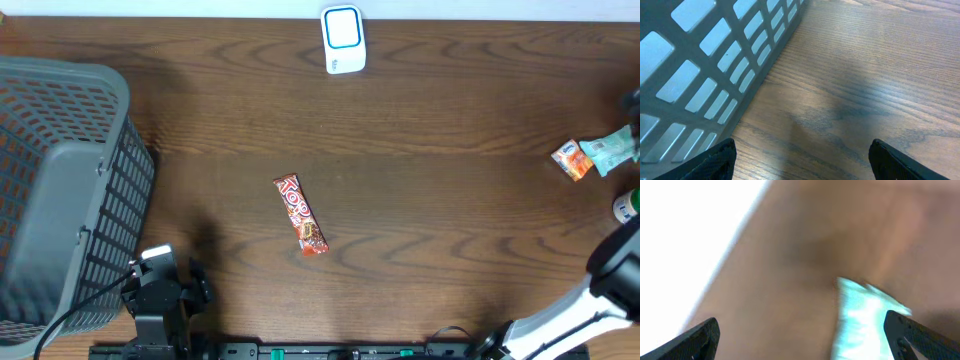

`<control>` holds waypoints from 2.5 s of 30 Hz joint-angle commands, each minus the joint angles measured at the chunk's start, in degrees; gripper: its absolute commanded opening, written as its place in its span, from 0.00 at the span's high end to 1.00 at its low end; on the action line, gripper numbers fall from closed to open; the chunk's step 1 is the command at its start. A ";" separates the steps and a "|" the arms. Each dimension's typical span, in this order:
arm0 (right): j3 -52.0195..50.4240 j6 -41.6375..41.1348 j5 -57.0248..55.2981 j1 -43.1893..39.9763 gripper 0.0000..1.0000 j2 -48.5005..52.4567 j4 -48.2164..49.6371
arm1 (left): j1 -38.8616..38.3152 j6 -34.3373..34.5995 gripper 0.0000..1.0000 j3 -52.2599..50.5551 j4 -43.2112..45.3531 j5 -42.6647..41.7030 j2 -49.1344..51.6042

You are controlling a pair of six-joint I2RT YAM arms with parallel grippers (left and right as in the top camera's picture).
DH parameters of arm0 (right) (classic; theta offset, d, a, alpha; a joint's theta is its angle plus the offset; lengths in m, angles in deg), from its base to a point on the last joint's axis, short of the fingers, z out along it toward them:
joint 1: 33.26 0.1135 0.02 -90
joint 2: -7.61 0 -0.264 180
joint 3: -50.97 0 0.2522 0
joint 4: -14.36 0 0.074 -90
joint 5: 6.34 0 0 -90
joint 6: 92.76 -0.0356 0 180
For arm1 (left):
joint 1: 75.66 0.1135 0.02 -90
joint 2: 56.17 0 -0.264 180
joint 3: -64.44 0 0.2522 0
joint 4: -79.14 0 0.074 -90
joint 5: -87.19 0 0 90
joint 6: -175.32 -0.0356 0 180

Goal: Scan the item barcode
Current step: 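Move the right gripper back over the red TOP chocolate bar, then lower the right gripper and close on the TOP bar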

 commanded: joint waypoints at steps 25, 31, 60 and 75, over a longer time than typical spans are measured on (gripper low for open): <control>1.60 18.80 11.37 80.08 0.01 -3.19 -43.45 | -0.20 0.46 0.15 -0.52 -1.84 0.57 -0.13; -5.60 21.38 9.90 79.84 0.01 -2.78 -38.86 | -0.20 0.46 0.15 -0.52 -1.84 0.57 -0.13; -20.96 20.55 20.52 78.64 0.99 10.10 -20.57 | -0.20 0.46 0.15 -0.52 -1.84 0.55 -0.13; -11.43 17.94 -28.06 74.95 0.99 -10.84 -37.40 | -0.20 0.46 0.15 -0.52 -1.84 0.55 -0.13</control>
